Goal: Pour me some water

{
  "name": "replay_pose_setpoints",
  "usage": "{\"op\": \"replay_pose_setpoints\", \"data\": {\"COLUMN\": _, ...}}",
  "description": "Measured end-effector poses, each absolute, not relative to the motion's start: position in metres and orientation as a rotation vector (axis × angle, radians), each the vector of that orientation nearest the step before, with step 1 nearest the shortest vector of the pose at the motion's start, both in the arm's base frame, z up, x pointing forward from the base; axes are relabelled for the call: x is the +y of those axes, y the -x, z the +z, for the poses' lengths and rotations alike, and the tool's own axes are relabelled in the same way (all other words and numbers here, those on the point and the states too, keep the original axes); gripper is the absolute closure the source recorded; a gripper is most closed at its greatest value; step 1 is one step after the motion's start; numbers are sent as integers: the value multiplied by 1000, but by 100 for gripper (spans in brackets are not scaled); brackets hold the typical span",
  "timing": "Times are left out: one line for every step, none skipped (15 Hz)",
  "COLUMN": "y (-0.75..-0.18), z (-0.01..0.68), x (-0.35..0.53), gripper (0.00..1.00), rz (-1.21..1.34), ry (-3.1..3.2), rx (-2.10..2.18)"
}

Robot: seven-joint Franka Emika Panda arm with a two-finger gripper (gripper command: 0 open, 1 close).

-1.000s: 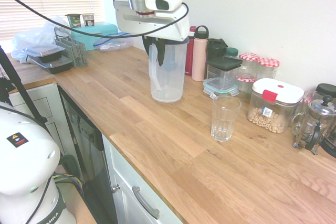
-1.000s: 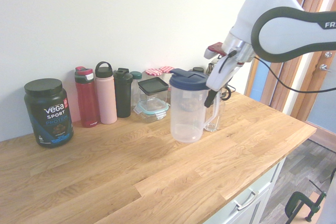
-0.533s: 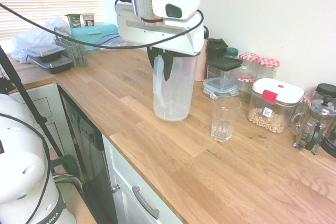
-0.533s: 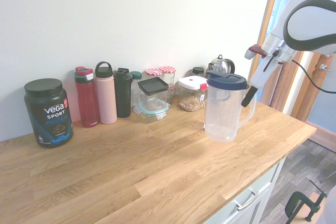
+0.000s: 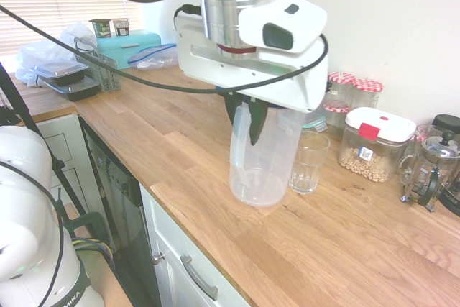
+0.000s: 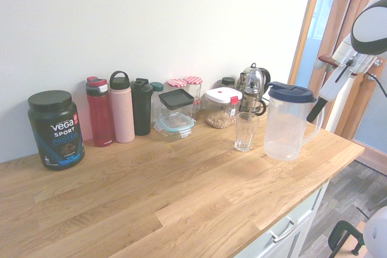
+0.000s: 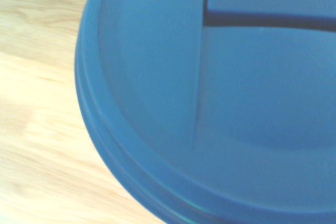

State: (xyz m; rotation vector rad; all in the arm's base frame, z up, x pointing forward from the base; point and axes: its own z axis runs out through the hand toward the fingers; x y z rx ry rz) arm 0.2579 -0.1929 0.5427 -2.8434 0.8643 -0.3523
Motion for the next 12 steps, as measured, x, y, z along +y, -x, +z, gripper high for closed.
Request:
{"op": "replay_pose_setpoints", "data": {"y": -262, "z": 543, "x": -203, "gripper": 100, "rz": -357, "ry": 2858, "rx": 863}}
{"op": "replay_pose_setpoints", "data": {"y": -267, "z": 545, "x": -211, "gripper": 100, "rz": -350, "ry": 2892, "rx": 851}}
{"op": "replay_pose_setpoints", "data": {"y": -275, "z": 549, "x": -221, "gripper": 100, "rz": -335, "ry": 2941, "rx": 829}}
{"op": "replay_pose_setpoints", "data": {"y": -282, "z": 552, "x": -229, "gripper": 100, "rz": -308, "ry": 2997, "rx": 796}}
{"op": "replay_pose_setpoints", "data": {"y": -292, "z": 555, "x": -234, "gripper": 100, "rz": -267, "ry": 3056, "rx": 764}}
{"op": "replay_pose_setpoints", "data": {"y": -304, "z": 558, "x": -236, "gripper": 100, "rz": -222, "ry": 3115, "rx": 739}}
{"op": "replay_pose_setpoints", "data": {"y": -316, "z": 559, "x": -234, "gripper": 100, "rz": -181, "ry": 3179, "rx": 707}}
{"op": "replay_pose_setpoints", "data": {"y": -329, "z": 557, "x": -226, "gripper": 100, "rz": -142, "ry": 3245, "rx": 664}}
{"op": "replay_pose_setpoints", "data": {"y": -340, "z": 554, "x": -219, "gripper": 100, "rz": -93, "ry": 3307, "rx": 623}}
{"op": "replay_pose_setpoints", "data": {"y": -349, "z": 549, "x": -212, "gripper": 100, "rz": -41, "ry": 3365, "rx": 589}}
{"op": "replay_pose_setpoints", "data": {"y": -356, "z": 546, "x": -208, "gripper": 100, "rz": 20, "ry": 3423, "rx": 552}}
{"op": "replay_pose_setpoints", "data": {"y": -360, "z": 545, "x": -205, "gripper": 100, "rz": 84, "ry": 3474, "rx": 516}}
